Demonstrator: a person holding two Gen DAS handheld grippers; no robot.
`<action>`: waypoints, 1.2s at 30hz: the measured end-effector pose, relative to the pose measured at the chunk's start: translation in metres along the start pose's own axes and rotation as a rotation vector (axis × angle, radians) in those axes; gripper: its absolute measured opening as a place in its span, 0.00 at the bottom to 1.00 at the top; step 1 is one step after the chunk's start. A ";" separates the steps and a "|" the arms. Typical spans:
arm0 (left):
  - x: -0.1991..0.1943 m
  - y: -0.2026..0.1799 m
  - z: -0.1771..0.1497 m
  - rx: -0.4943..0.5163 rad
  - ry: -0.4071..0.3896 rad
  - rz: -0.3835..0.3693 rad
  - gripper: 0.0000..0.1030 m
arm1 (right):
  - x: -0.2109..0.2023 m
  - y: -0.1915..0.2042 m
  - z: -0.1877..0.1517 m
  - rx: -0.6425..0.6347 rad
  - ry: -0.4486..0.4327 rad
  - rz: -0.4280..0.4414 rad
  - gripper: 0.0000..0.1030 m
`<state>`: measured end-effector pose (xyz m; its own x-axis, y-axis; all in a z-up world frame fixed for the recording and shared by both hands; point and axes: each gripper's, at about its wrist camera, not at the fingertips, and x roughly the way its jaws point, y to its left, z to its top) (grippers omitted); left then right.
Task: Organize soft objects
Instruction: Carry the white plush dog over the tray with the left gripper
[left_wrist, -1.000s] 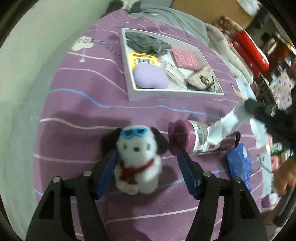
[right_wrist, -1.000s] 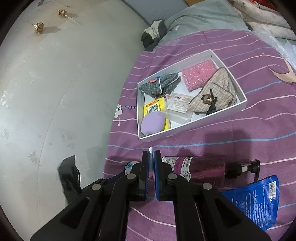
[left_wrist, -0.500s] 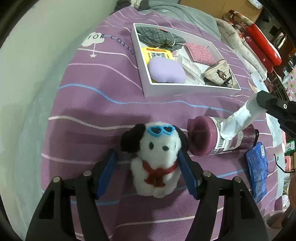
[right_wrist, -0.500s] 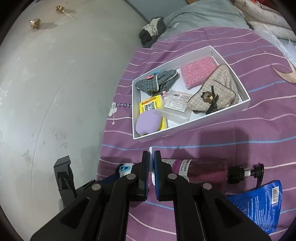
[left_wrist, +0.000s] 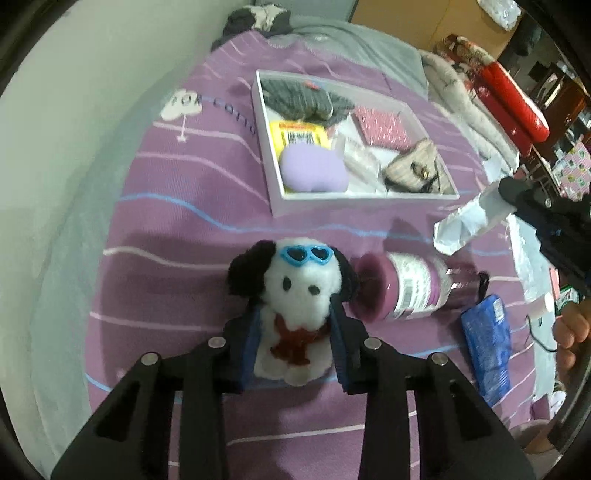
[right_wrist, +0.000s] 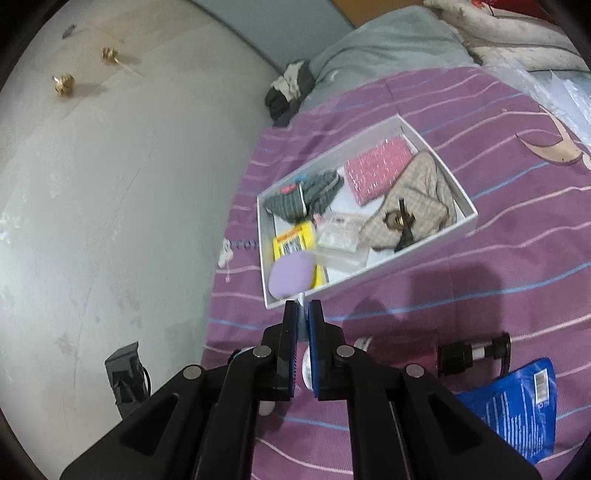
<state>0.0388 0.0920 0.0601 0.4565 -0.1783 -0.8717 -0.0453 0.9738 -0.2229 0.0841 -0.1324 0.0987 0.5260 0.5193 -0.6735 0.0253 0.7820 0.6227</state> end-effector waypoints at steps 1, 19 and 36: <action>-0.003 0.001 0.003 -0.003 -0.012 -0.003 0.35 | -0.002 0.000 0.002 0.007 -0.016 0.012 0.05; -0.003 -0.011 0.071 0.019 -0.142 -0.050 0.35 | 0.035 -0.023 0.027 0.119 -0.163 0.081 0.05; 0.040 -0.016 0.109 0.036 -0.074 -0.005 0.35 | 0.102 -0.054 0.030 0.199 -0.057 0.073 0.05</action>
<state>0.1544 0.0848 0.0763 0.5213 -0.1734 -0.8356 -0.0118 0.9776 -0.2102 0.1618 -0.1318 0.0088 0.5798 0.5474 -0.6035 0.1499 0.6563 0.7394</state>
